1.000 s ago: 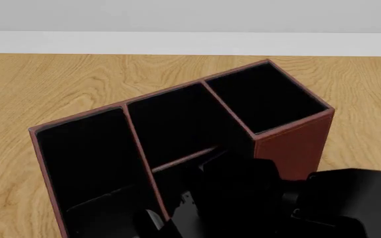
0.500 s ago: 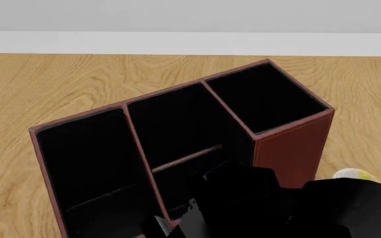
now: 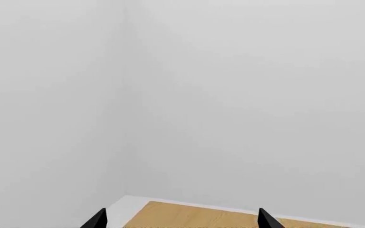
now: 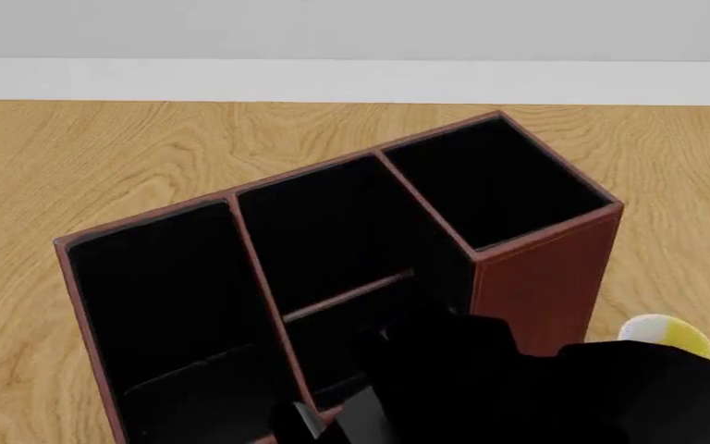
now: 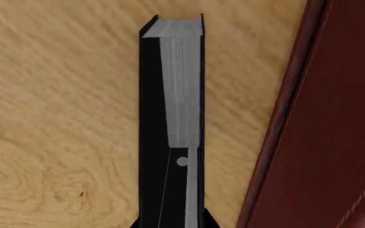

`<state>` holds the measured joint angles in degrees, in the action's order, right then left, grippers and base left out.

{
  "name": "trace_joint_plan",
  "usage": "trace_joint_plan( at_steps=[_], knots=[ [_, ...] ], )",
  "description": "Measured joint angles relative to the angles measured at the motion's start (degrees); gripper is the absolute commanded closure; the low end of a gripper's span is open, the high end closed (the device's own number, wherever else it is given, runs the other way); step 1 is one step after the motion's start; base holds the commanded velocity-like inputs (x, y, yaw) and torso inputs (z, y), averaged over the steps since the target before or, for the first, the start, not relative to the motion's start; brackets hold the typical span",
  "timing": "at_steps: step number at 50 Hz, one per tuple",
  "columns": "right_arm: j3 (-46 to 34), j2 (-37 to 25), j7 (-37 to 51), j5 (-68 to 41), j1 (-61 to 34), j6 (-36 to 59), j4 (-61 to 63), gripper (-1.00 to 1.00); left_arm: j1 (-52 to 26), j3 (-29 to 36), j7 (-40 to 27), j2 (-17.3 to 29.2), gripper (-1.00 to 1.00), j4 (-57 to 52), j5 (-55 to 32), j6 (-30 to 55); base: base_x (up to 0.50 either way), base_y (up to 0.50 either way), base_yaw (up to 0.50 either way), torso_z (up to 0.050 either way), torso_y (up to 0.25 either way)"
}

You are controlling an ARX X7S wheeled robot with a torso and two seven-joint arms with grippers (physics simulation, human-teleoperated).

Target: Pick up the book and place it in the front compartment of the caddy.

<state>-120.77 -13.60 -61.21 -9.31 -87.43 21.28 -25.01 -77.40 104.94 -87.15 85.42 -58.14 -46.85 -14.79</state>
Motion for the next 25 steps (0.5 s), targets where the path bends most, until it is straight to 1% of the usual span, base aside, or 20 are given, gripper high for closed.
trace_joint_plan(
  at_steps=[8,16,25],
  knots=[
    [0.0,-0.75,-0.13,0.0,-0.88,1.51,2.89,1.0,-0.12,-0.25,0.13,0.47,-1.0,-0.37,-0.2,0.15,0.0,0.0,0.0,0.0,0.0],
    [0.19,-2.79,-0.88,-0.32,-4.27,4.75,10.02,1.0,-1.35,-0.06,0.69,1.51,-1.0,-0.96,-0.72,0.34,0.0,0.0,0.0,0.0,0.0],
    [0.12,-5.43,-1.97,-0.32,-8.76,8.68,18.19,1.0,-4.74,1.93,1.61,2.54,-1.0,-1.29,-1.4,0.35,0.0,0.0,0.0,0.0,0.001]
  ],
)
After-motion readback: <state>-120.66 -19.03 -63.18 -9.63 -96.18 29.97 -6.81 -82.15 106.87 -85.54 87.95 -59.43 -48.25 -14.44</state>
